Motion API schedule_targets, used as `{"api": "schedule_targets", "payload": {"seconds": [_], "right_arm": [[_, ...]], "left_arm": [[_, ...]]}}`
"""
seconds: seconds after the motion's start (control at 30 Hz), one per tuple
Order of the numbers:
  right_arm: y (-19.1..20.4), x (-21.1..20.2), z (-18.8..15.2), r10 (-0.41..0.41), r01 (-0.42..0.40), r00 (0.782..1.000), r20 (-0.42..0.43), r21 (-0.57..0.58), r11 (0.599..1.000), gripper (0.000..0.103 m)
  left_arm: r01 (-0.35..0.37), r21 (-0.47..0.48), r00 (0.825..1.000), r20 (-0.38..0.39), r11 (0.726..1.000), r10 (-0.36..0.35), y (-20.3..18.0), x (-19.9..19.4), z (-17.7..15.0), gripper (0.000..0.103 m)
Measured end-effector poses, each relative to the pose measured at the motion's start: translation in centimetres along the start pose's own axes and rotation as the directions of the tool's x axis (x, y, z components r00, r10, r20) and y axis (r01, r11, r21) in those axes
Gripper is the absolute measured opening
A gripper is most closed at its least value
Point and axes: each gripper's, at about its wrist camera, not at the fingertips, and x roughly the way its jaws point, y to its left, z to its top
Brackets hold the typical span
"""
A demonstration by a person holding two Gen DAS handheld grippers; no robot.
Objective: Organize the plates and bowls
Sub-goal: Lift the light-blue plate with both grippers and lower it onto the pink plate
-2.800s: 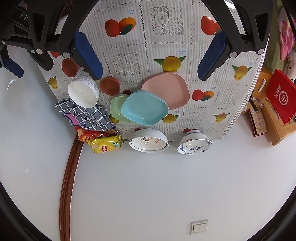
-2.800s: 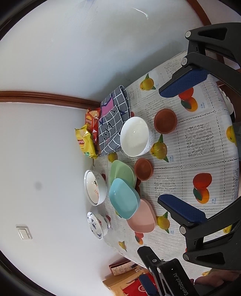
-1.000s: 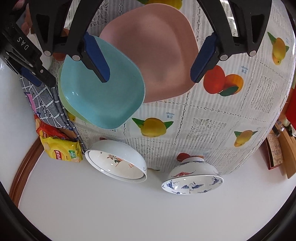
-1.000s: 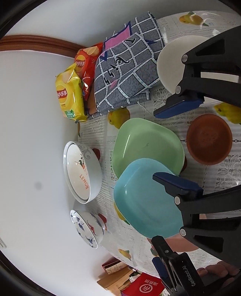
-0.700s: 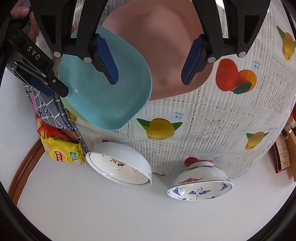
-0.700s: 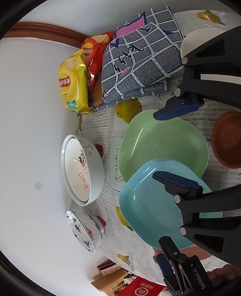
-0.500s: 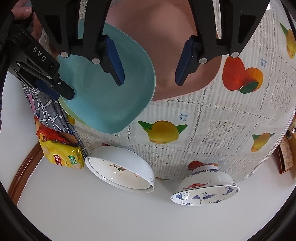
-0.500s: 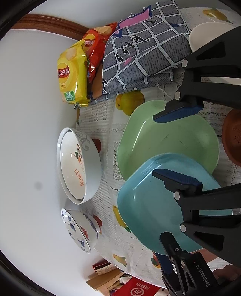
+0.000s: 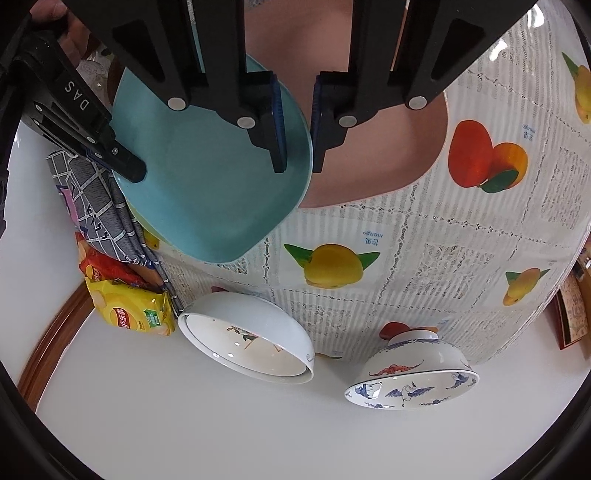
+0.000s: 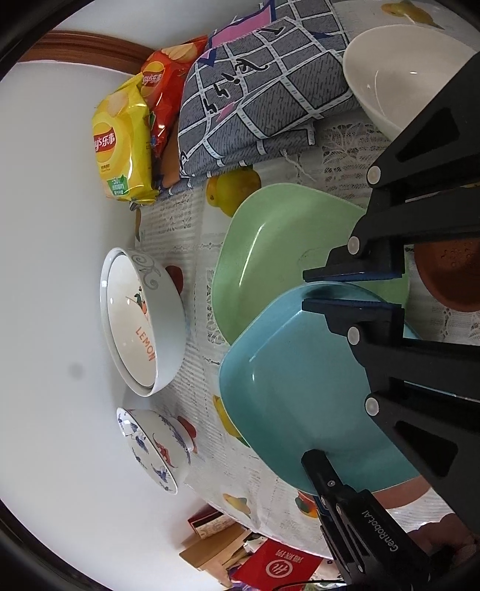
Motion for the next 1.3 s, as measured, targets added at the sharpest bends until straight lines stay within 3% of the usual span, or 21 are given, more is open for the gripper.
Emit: {"api": "schedule_targets", "payload": {"seconds": [0.73,1.3], "right_arm": [[1.3,-10.8,-2.7,-0.023,0.016,0.995,0.092,0.076,0.997,0.007],[0.7,-13.6,-5.3,-0.044,0.029,0.992,0.118,0.129,0.991,0.007]], "left_arm": [[0.038,0.053,0.992,0.119,0.998,-0.044,-1.7,-10.3,-1.8,0.011],[0.052,0.078,0.992,0.113,0.996,-0.061,-2.8,-12.1,-3.2,0.011]]}}
